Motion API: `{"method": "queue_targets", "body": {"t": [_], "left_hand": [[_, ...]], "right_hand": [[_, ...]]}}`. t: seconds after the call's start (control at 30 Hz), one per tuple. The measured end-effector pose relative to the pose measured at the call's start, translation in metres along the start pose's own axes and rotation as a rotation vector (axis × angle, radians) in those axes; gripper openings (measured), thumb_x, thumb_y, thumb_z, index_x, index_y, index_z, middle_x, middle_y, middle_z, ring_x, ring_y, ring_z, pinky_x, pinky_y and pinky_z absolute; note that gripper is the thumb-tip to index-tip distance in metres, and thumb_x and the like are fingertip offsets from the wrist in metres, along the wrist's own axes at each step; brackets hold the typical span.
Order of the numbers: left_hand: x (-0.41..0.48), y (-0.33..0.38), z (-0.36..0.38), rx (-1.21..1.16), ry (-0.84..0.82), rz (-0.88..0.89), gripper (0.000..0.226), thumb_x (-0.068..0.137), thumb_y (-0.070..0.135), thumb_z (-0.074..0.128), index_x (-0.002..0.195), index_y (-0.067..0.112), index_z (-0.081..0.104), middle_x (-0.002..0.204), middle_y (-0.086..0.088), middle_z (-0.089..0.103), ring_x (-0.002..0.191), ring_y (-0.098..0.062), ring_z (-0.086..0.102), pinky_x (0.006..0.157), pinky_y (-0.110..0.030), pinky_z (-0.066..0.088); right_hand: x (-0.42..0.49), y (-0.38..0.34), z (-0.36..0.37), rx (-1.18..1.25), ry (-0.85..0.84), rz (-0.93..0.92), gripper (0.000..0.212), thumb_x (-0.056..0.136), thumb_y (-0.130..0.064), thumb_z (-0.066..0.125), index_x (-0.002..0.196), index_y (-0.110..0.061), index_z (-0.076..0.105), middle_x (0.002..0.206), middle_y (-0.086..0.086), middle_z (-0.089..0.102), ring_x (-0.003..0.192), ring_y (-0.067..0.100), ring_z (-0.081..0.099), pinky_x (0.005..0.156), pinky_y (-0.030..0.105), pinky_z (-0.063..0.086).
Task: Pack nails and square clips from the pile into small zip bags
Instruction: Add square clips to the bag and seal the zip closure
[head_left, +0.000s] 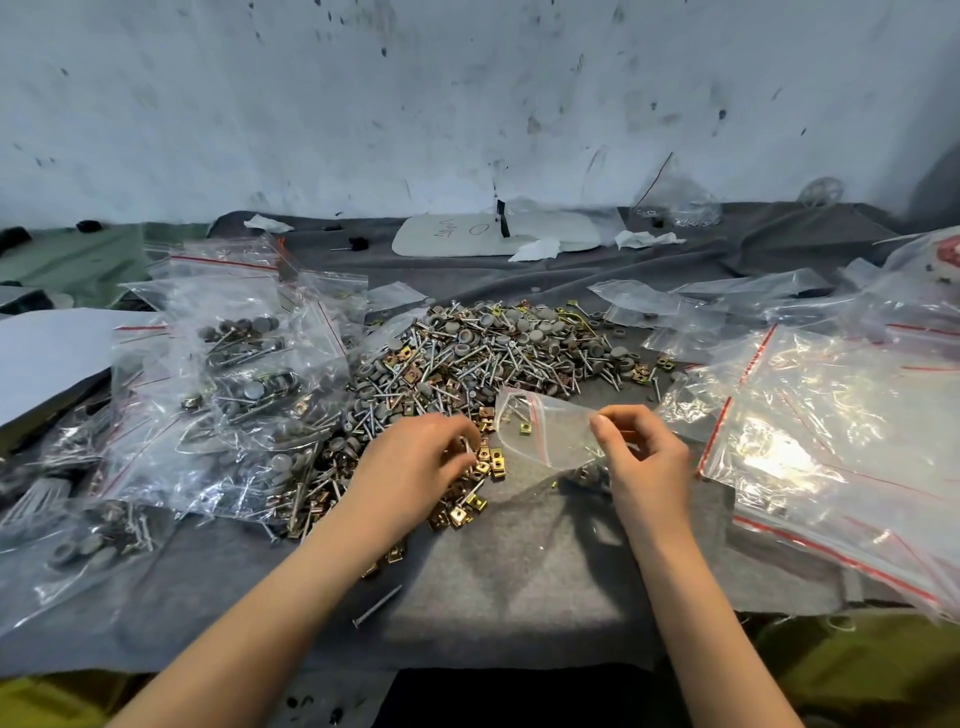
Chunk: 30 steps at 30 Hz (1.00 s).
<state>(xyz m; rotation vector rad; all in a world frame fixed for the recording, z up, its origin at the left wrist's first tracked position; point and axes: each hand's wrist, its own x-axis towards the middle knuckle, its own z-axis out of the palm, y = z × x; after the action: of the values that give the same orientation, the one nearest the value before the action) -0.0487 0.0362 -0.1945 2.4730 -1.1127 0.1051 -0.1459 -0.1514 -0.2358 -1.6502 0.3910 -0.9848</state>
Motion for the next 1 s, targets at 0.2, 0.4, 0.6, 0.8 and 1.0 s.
{"method": "queue_targets", "body": {"t": [0.2,0.4,0.6,0.8,1.0], "left_hand": [[0.005,0.013,-0.019,-0.841,0.191,-0.233,0.012,0.091,0.005,0.061,0.092,0.016,0.066,0.084,-0.002,0.070,0.069,-0.015,0.072,0.065,-0.022,0.058],[0.004,0.024,-0.027,-1.293,0.068,-0.319,0.015,0.092,0.002,0.053,0.091,0.006,0.067,0.082,-0.006,0.074,0.069,-0.011,0.070,0.063,-0.018,0.056],[0.001,0.027,-0.031,-1.409,-0.004,-0.306,0.016,0.079,0.003,0.060,0.094,0.004,0.067,0.087,-0.011,0.074,0.073,-0.014,0.071,0.064,-0.019,0.056],[-0.002,0.030,-0.031,-1.431,0.002,-0.284,0.024,0.068,0.003,0.066,0.092,0.003,0.067,0.081,-0.011,0.074,0.073,-0.017,0.072,0.064,-0.019,0.055],[-0.006,0.033,-0.032,-1.395,-0.009,-0.259,0.028,0.064,0.001,0.068,0.092,0.005,0.067,0.081,-0.012,0.074,0.076,-0.020,0.073,0.065,-0.020,0.056]], "right_hand": [[-0.001,0.001,0.000,-0.008,-0.020,0.008,0.024,0.088,-0.010,0.065,0.075,-0.030,0.063,0.073,-0.010,0.063,0.064,-0.006,0.054,0.060,0.008,0.043],[-0.001,0.001,0.000,0.002,-0.018,0.020,0.025,0.088,-0.010,0.065,0.074,-0.030,0.063,0.070,-0.011,0.063,0.063,-0.005,0.054,0.060,0.007,0.042],[-0.001,-0.001,0.000,0.003,-0.019,0.021,0.025,0.088,-0.009,0.065,0.073,-0.030,0.063,0.070,-0.010,0.063,0.062,-0.005,0.053,0.059,0.008,0.042],[-0.002,-0.002,-0.001,-0.003,-0.028,0.028,0.023,0.088,-0.010,0.065,0.075,-0.029,0.064,0.072,-0.008,0.064,0.063,-0.003,0.054,0.060,0.009,0.043],[-0.002,-0.003,-0.001,-0.013,-0.027,0.030,0.024,0.088,-0.010,0.065,0.074,-0.029,0.063,0.071,-0.009,0.063,0.062,-0.004,0.053,0.059,0.008,0.042]]}}
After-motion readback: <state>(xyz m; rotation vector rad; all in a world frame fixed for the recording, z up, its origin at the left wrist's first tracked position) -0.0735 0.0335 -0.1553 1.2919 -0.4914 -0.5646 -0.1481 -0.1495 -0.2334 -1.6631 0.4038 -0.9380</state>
